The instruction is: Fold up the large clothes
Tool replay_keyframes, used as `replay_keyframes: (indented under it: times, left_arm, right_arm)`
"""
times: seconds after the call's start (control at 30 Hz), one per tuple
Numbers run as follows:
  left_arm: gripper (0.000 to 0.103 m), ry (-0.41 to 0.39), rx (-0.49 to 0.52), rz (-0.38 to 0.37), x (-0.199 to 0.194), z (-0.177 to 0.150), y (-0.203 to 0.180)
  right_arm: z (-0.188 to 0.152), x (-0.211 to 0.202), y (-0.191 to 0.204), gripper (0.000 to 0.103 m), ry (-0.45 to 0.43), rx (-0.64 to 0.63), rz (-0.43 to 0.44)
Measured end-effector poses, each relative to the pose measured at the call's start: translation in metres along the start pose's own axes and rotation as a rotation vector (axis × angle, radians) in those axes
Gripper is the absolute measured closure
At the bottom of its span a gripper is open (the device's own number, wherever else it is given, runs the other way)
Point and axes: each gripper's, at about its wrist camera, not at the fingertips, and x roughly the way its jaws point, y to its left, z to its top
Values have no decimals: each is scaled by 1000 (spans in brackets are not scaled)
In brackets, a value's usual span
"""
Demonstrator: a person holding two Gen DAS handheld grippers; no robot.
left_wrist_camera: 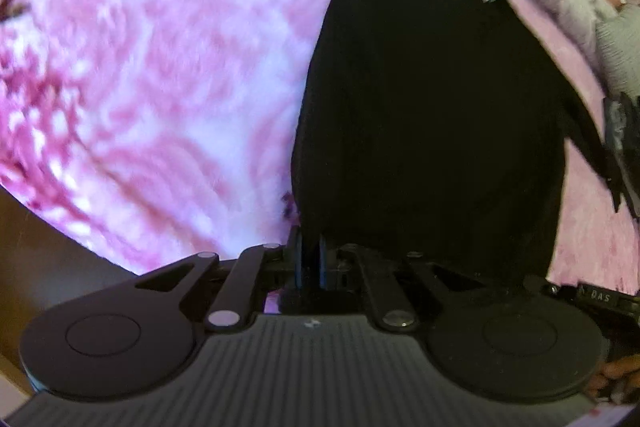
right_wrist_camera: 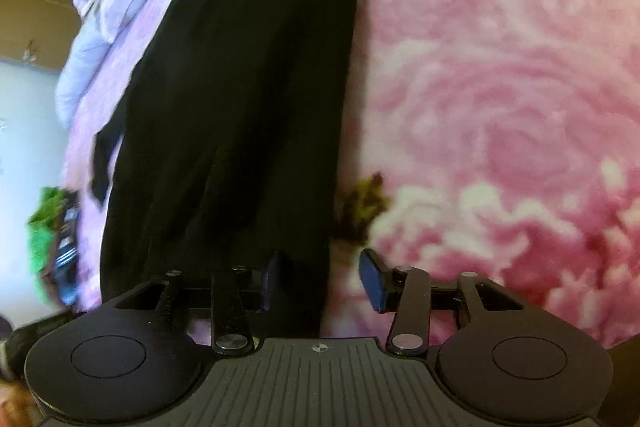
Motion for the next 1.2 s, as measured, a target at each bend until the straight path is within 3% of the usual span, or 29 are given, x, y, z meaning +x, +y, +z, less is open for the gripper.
replay_keyframes:
  times: [0.1,0.2,0.27,0.33,0.4,0.47,0.57,0.63,0.7,0.77,0.8,0.83,0.87,0.93,1.0,1.07,1.13,1.2]
  left_arm:
    - [95,25,39,1,12,3,-4]
    - [82,50,126,-17,4,1,-4]
    - [81,70,172,9,-3,4,4]
    - [77,68,191,51,-11,15,19]
    - [68,6,252,131,-19,32,31]
    - [58,-95,374,223,-18,57,33]
    - [58,-211,574,334,4,100,31]
    - [57,-261,637,383,25,134,35]
    - [55,-260,671,419,45,162,43]
    - [45,-243,722,428,65,180,53]
    - [54,-242,751,397,63,185,57]
    - [95,-221,765,353,61,194,59]
    - [99,-237,761,377,53,201,59]
    - [100,-355,710,423,25,226,67]
    - [100,-458,573,466,-8,262,88]
    - [97,-551,379,571,-37,303,118]
    - [90,-565,206,712,-51,336,150]
    - [88,-519,122,834,-51,353,176]
  right_arm:
    - [9,-4,9,99,5,-57,-73]
    - [9,-24,16,100,15,-136,-186]
    - [8,-26,17,99,69,-171,-273]
    - [14,-14,13,97,176,-171,-336]
    - [22,-10,12,78,181,-136,-375]
    - [33,-8,16,69,143,-88,-389]
    - [45,-5,16,67,127,6,-382]
    - [49,-4,19,67,115,26,-378]
    - [50,-4,24,67,104,8,-396]
    - [53,-3,29,67,102,0,-419]
    - [50,-2,32,67,104,3,-427]
    - [51,-2,33,67,104,9,-438]
    - [48,-4,42,67,99,19,-446]
    - [52,-6,45,67,83,26,-450]
    - [57,-8,50,67,63,23,-457]
    - [62,-9,54,67,41,20,-457]
    - [68,-10,55,67,19,27,-457]
    - [72,-10,52,67,2,39,-461]
